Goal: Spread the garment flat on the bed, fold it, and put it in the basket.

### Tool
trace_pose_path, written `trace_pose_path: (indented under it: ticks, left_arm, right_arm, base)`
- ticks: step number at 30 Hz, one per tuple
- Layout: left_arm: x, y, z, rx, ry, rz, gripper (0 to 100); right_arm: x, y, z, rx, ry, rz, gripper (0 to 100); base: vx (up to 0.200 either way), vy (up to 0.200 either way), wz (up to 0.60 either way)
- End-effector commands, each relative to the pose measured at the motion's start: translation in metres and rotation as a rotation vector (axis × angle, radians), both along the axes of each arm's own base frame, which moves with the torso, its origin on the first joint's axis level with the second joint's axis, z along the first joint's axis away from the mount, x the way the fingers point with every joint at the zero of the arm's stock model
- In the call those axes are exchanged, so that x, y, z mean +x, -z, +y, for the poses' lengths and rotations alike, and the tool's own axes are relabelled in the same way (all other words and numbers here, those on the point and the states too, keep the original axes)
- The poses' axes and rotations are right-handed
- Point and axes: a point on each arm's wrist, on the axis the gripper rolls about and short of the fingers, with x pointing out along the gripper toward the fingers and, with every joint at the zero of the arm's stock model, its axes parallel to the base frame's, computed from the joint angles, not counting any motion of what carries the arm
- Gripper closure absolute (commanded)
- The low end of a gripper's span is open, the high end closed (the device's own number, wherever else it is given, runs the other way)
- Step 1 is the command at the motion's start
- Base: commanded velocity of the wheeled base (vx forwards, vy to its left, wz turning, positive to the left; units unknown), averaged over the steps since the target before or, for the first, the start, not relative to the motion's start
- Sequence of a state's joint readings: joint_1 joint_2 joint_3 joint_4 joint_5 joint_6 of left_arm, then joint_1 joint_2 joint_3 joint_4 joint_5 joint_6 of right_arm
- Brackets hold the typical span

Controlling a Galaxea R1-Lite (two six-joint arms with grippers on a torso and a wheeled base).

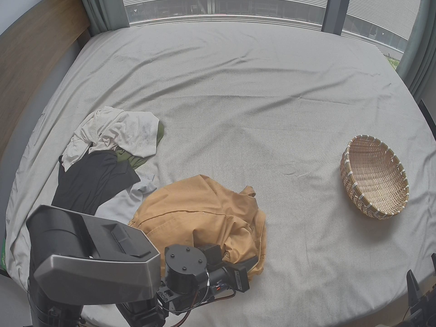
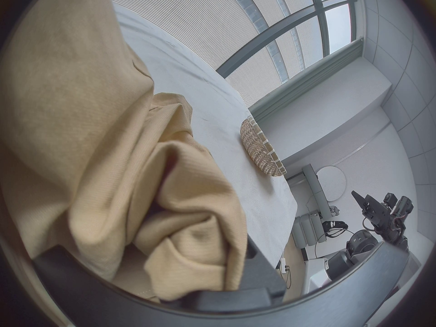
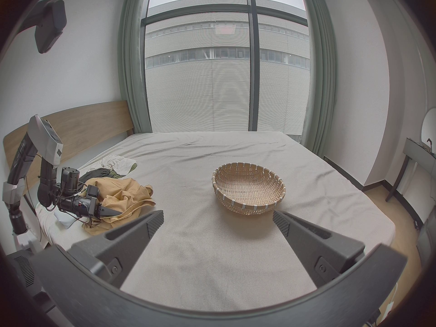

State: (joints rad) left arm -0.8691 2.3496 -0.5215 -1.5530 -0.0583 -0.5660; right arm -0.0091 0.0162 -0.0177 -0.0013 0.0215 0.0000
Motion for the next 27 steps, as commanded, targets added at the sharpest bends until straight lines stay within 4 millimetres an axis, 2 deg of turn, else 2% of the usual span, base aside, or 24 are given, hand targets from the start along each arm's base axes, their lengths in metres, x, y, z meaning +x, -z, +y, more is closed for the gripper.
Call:
trace_pose_path:
  ticks: [1, 9, 27]
  left_arm:
    - [-0.006, 0.008, -0.009, 0.01, 0.032, 0.006, 100]
    - [-0.01, 0.009, -0.023, -0.008, 0.065, -0.008, 100]
    - [-0.011, 0.008, -0.03, -0.022, 0.079, -0.018, 100]
  right_arm:
    - [0.0, 0.005, 0.0, 0.0, -0.001, 0.004, 0]
    - [0.0, 0.005, 0.0, 0.0, 0.0, 0.006, 0]
    - [0.0, 0.005, 0.0, 0.0, 0.0, 0.004, 0]
  base:
    - [0.0, 0.0, 0.0]
    - [0.0, 0.0, 0.0]
    - [0.0, 0.0, 0.0]
